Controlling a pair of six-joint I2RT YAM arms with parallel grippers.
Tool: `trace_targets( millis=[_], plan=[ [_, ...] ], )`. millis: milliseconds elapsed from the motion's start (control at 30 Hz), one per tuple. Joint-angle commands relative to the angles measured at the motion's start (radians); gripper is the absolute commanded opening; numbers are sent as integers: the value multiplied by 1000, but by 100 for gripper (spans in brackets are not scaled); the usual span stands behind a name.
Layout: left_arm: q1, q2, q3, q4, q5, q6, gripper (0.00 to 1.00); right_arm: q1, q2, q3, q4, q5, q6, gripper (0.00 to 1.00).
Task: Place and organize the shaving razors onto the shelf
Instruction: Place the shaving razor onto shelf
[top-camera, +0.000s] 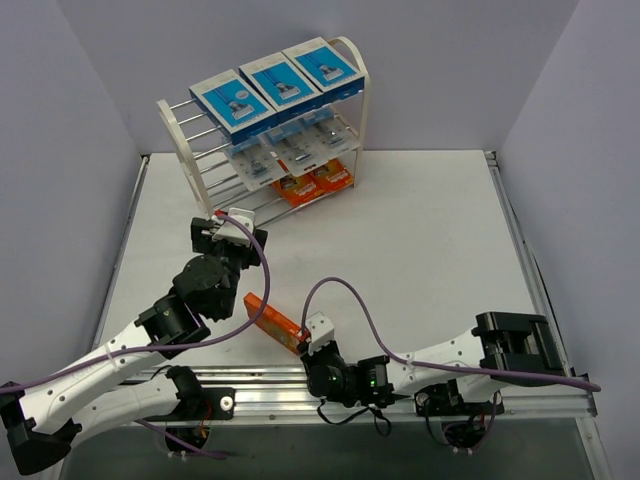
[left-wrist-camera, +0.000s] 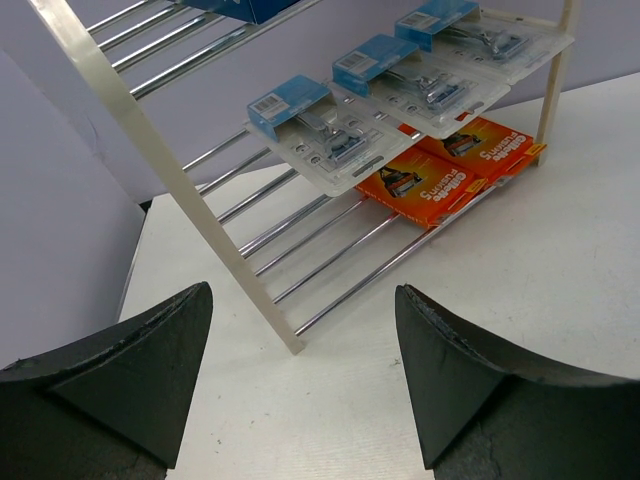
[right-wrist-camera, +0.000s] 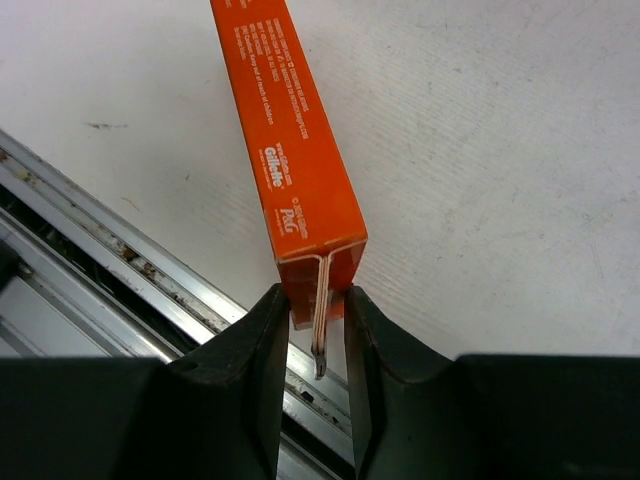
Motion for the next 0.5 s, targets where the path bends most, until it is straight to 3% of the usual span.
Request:
trace_targets(
  millis=[0, 267, 467],
  plan=[
    [2, -25, -3, 64, 4, 20, 83, -5, -116, -19, 41, 44, 31, 0],
    [-7, -19, -6, 62, 54, 29, 83, -132, -315, -75, 94, -169, -10, 0],
    [-13, 13, 10, 27, 103, -7, 82, -186, -412, -76, 64, -229, -43, 0]
  ],
)
